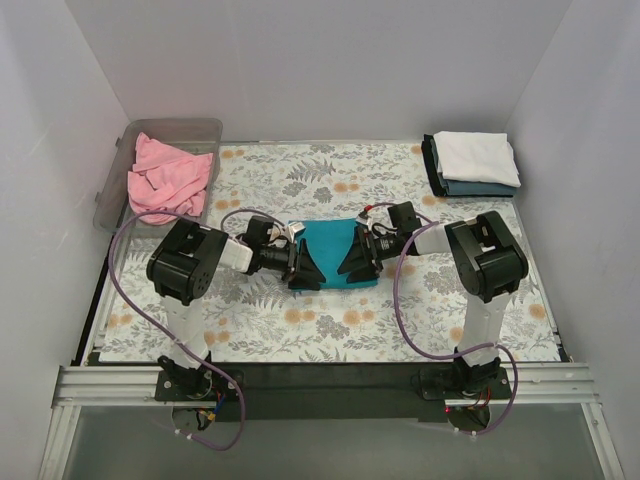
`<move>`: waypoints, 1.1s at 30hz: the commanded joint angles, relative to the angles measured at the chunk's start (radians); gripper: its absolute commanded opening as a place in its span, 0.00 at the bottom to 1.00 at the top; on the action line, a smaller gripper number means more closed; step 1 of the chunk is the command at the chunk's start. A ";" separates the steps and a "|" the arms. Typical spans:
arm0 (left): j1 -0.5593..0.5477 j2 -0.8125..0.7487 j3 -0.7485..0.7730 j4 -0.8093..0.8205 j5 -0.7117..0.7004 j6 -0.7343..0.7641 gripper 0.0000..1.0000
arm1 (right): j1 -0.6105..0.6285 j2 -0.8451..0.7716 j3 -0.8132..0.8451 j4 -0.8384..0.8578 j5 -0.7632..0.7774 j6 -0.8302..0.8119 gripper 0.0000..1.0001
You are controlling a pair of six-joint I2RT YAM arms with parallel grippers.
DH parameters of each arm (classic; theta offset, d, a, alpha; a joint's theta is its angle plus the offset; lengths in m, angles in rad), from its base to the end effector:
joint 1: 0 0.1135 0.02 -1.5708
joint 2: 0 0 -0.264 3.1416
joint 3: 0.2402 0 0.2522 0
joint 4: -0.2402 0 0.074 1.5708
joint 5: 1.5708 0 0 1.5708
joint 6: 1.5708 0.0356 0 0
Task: Fold and stack the t-shirts
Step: Fold the tshirt
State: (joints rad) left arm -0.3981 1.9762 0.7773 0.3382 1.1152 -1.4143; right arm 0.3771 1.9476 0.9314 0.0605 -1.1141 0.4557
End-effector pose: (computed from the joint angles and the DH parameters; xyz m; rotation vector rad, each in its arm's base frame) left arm 0.2895 -0.1564 0.0817 0.6298 -2.1831 1.4975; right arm 0.3126 0.1582 0.1091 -0.3947 2.5097 1.7398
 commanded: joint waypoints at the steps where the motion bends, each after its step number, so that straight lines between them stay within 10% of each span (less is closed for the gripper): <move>1: 0.056 0.026 0.022 -0.177 -0.100 0.132 0.53 | -0.006 0.018 -0.031 -0.014 0.105 -0.064 0.95; 11: 0.094 -0.229 -0.001 -0.376 -0.051 0.345 0.55 | -0.029 -0.185 -0.019 -0.220 0.079 -0.282 0.90; 17: 0.084 -0.387 -0.013 -0.193 -0.018 0.117 0.56 | -0.027 -0.280 0.075 -0.170 0.059 -0.180 0.91; 27: -0.065 -0.159 -0.003 0.082 -0.129 -0.200 0.45 | -0.032 -0.155 0.090 0.005 0.054 0.072 0.79; 33: -0.065 0.035 0.025 -0.016 -0.236 -0.212 0.34 | -0.033 -0.053 0.066 0.024 0.105 0.092 0.54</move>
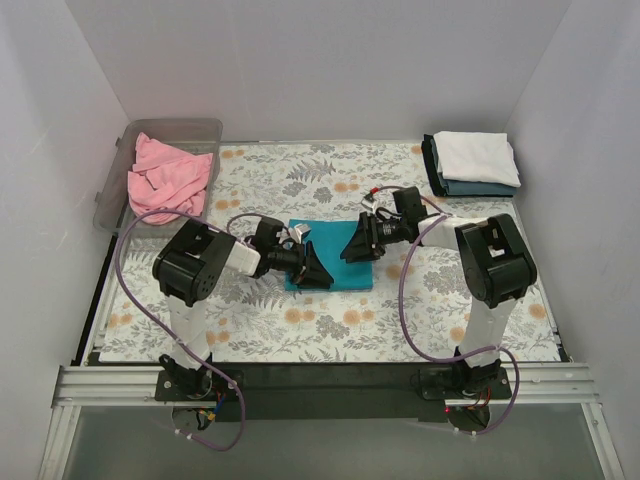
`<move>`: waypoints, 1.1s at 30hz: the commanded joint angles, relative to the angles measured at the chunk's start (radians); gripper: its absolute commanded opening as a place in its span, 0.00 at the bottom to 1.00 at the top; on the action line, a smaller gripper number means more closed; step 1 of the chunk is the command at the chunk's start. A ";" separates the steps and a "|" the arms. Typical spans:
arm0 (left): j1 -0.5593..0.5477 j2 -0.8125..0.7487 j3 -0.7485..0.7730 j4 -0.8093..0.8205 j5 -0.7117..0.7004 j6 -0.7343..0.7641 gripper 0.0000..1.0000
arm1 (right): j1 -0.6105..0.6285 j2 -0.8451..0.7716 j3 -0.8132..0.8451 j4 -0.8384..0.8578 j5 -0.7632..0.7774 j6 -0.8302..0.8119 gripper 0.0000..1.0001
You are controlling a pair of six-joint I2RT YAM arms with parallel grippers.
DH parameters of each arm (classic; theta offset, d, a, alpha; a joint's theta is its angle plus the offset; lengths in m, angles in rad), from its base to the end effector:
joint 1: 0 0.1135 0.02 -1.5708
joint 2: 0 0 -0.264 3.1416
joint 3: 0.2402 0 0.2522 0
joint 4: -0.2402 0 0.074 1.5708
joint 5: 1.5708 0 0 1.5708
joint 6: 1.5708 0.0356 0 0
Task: Fold and stack the t-shirts
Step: Fold the tshirt
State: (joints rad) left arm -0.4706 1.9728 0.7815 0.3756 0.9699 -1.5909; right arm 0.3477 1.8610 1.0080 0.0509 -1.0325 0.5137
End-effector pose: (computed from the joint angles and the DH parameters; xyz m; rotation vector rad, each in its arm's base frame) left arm 0.2846 -0.1777 0.0826 0.8127 -2.1981 1.4018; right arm 0.3337 0.1534 0.1551 -0.3466 2.4130 1.6267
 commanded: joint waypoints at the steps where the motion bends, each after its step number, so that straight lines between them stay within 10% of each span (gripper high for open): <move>1: 0.007 0.050 0.024 -0.073 -0.100 -0.024 0.34 | -0.006 0.059 -0.014 0.032 0.031 0.034 0.51; 16: 0.141 -0.301 0.047 -0.202 -0.049 0.137 0.37 | 0.011 -0.066 0.115 -0.164 -0.003 -0.104 0.41; 33: 0.288 0.165 0.389 -0.092 -0.131 0.161 0.36 | 0.045 0.179 0.187 -0.224 -0.003 -0.218 0.42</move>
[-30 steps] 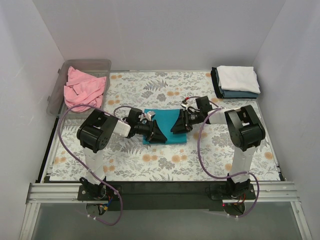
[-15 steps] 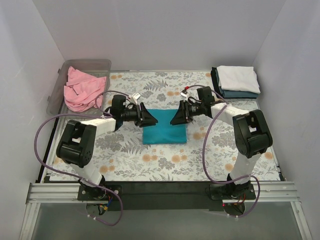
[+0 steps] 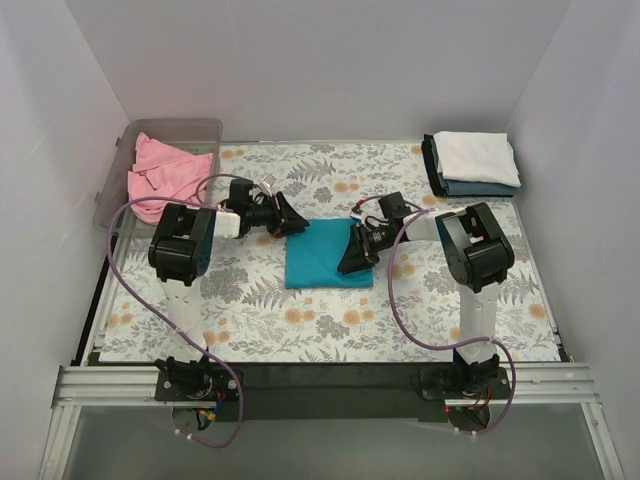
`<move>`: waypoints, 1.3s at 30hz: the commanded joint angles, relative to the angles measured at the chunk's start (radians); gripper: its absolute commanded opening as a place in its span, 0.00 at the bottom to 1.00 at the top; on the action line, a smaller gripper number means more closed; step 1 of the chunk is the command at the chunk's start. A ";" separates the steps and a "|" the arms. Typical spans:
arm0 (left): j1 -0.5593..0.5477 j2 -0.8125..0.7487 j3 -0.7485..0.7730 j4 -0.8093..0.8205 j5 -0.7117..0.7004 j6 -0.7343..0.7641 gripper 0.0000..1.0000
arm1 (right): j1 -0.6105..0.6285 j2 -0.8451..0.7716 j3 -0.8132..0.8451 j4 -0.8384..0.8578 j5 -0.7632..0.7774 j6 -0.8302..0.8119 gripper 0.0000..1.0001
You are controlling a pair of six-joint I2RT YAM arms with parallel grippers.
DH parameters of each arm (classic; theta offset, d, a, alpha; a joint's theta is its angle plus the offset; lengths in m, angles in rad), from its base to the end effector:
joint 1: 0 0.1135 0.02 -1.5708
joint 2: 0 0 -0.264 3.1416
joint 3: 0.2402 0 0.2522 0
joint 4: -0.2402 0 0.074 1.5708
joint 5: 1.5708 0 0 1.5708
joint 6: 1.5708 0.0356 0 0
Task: Fold and stack the t-shirts
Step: Fold the tshirt
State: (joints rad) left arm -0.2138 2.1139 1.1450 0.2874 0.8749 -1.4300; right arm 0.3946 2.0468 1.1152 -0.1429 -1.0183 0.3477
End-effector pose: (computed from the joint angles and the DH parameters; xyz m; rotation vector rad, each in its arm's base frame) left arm 0.4044 -0.1158 0.1106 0.9885 -2.4128 1.6986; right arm 0.3386 0.1738 0.1058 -0.4306 2.6025 1.5988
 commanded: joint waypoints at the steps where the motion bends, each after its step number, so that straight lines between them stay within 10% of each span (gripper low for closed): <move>1: 0.034 0.030 0.035 -0.005 -0.018 -0.003 0.36 | 0.000 -0.011 0.095 -0.044 -0.022 -0.061 0.41; 14: 0.022 -0.169 -0.010 0.050 0.113 -0.009 0.40 | -0.117 0.022 0.362 -0.046 0.034 -0.026 0.48; 31: 0.034 0.000 0.001 0.026 0.016 0.025 0.38 | -0.163 0.268 0.491 0.019 0.092 -0.053 0.46; 39: 0.051 -0.098 0.163 -0.096 0.122 0.163 0.45 | -0.165 0.098 0.545 -0.015 0.096 -0.081 0.77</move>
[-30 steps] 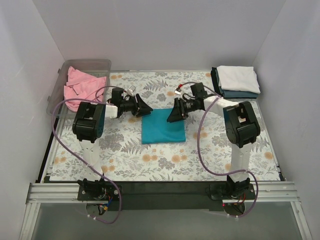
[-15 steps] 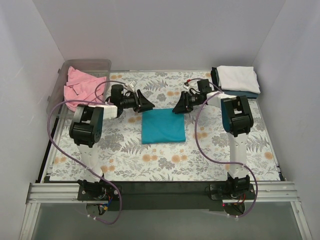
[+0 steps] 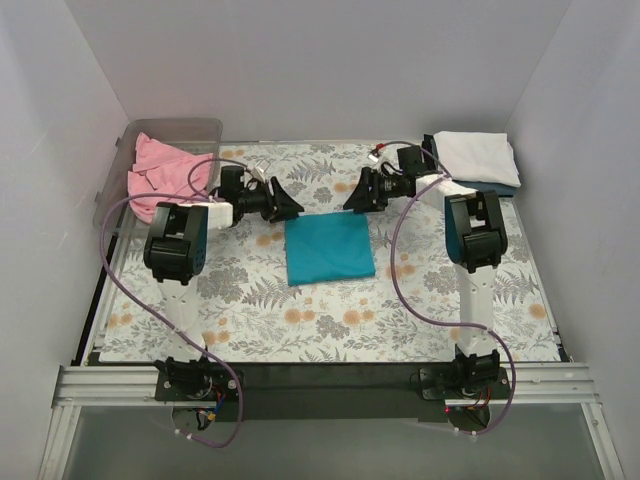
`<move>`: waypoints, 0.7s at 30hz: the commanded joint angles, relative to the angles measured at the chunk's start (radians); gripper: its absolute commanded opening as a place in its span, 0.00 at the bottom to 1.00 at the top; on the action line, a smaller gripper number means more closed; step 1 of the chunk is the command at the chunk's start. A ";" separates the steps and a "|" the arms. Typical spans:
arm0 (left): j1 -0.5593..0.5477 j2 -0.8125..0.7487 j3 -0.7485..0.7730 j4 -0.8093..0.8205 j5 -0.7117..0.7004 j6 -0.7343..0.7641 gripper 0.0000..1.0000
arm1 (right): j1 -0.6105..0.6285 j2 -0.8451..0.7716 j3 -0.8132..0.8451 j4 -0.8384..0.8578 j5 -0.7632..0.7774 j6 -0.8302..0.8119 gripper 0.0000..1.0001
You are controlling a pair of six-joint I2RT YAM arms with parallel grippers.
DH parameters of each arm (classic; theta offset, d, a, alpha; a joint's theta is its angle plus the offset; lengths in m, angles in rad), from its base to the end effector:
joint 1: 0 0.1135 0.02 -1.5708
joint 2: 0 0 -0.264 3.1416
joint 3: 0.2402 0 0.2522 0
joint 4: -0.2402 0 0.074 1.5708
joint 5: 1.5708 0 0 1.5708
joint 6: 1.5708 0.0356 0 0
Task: Fold and stack the t-shirts
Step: Fold the tshirt, then neatly place the folded tshirt to the corner
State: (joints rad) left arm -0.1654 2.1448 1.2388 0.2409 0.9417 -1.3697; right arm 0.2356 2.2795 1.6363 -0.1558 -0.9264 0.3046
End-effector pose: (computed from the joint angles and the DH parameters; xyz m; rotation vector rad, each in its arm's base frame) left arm 0.4257 -0.1002 0.1208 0.9105 -2.4238 1.7698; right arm 0.4702 0.1421 0.1467 -0.3870 2.3143 1.3561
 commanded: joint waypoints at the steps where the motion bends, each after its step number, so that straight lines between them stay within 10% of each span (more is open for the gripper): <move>1: -0.003 -0.187 0.071 -0.104 0.055 0.174 0.46 | -0.005 -0.165 0.004 -0.008 0.004 -0.054 0.81; 9: -0.055 -0.453 -0.005 -0.365 -0.088 0.571 0.47 | -0.005 -0.523 -0.159 -0.266 0.266 -0.369 0.98; 21: -0.635 -0.577 -0.196 -0.433 -0.606 1.219 0.47 | -0.107 -0.695 -0.490 -0.373 0.165 -0.403 0.98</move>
State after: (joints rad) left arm -0.7410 1.5684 1.0691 -0.1768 0.5140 -0.3397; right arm 0.1390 1.5898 1.1980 -0.4595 -0.7128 -0.0711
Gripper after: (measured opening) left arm 0.475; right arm 0.983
